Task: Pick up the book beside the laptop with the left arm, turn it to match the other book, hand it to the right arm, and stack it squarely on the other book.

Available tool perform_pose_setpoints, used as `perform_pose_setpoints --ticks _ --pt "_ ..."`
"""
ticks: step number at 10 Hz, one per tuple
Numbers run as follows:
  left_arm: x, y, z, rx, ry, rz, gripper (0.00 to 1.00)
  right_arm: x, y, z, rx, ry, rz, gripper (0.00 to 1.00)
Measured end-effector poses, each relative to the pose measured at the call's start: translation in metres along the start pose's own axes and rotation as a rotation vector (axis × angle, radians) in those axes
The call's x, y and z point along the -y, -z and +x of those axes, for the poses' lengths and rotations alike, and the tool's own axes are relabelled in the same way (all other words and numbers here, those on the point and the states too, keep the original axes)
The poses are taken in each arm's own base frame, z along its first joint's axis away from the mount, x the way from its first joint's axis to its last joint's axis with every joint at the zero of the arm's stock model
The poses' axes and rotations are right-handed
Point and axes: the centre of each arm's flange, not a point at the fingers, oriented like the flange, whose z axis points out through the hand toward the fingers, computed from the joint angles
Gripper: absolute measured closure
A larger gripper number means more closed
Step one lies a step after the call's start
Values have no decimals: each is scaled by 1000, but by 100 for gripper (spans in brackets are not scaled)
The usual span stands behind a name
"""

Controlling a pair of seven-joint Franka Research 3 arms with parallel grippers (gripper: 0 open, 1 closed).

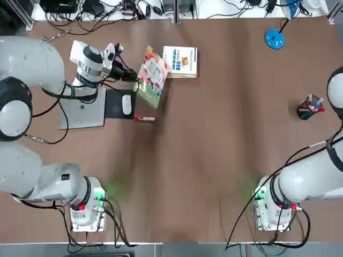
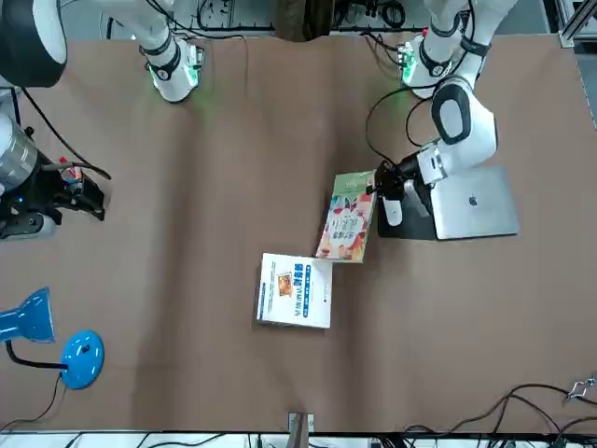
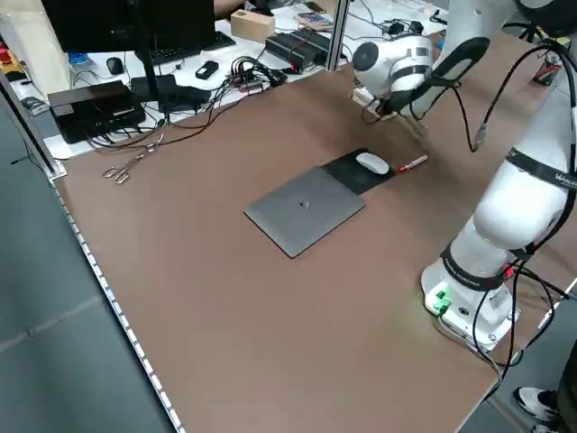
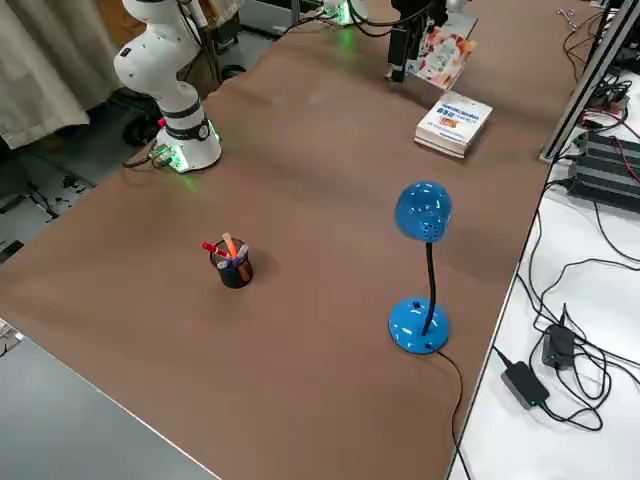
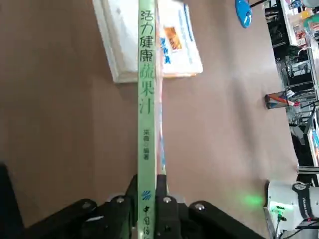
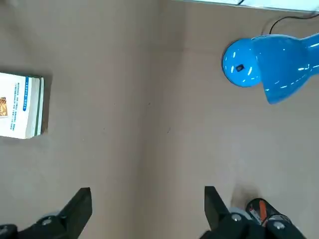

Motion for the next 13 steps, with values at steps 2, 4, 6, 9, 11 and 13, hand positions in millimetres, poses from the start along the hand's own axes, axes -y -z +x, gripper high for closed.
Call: perform_pose_setpoints --ticks 2,4,6,9,11,13 --pt "-14 12 28 12 -111 34 85 -17 -1 0 4 -30 -2 0" --pt "-18 15 59 77 -223 38 85 -31 -2 -1 8 -53 -4 0" --pt "-12 15 113 154 -356 26 85 -54 -4 -2 15 -89 -5 0" --pt "5 -13 177 287 -529 -15 85 -70 -7 -5 37 -115 -6 0" --pt "9 -33 200 334 -587 -45 85 -71 -8 -5 38 -118 -5 0" --pt "-1 -45 214 349 -655 -62 85 -70 -8 -5 38 -119 -5 0"
